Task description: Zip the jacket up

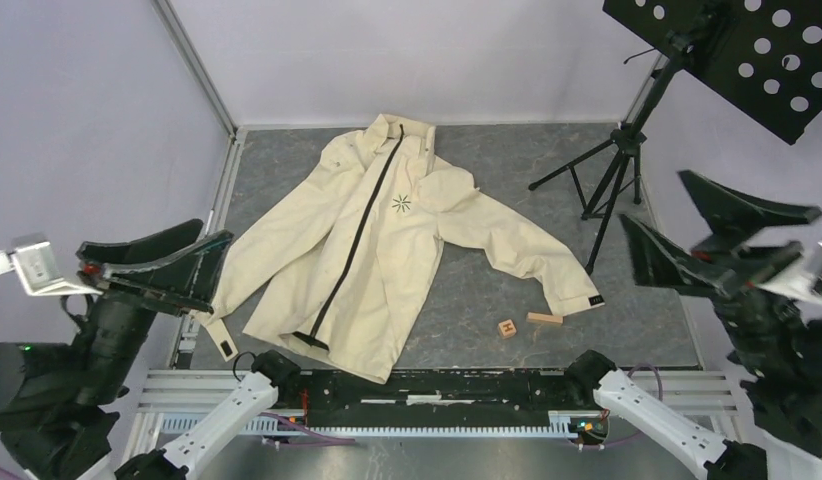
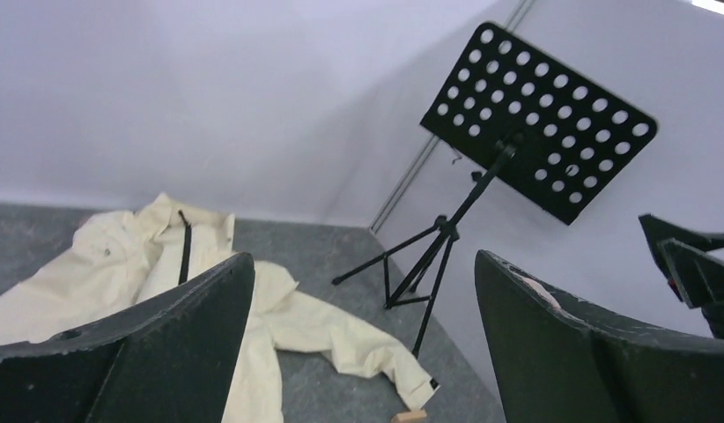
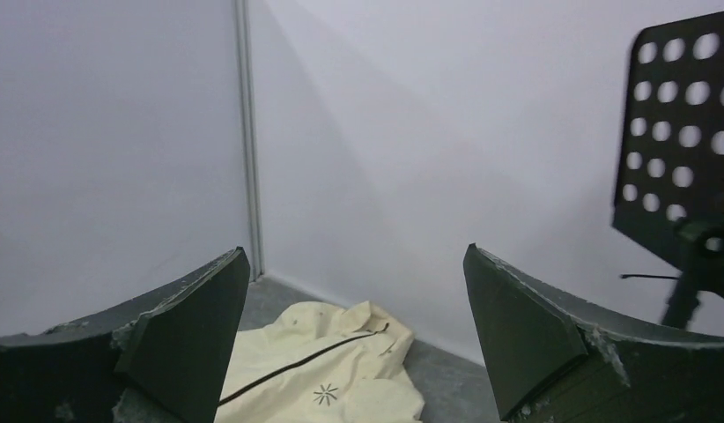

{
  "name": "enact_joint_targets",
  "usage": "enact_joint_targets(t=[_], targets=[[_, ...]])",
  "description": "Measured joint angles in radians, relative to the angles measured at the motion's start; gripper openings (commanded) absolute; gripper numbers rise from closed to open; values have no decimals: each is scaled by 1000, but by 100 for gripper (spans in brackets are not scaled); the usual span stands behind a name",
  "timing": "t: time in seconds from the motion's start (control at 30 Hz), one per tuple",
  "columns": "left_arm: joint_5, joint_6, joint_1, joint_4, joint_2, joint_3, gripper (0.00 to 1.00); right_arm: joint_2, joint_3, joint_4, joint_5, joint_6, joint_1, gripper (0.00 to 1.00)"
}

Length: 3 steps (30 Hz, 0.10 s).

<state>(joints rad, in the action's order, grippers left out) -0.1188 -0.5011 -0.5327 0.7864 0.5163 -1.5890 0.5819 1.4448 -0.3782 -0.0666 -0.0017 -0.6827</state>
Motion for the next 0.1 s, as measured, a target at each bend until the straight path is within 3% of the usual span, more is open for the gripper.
enact_joint_targets(t=[0.1], targets=[[1, 14, 0, -25, 6, -43, 100, -94, -18, -2, -55, -33, 0, 98]])
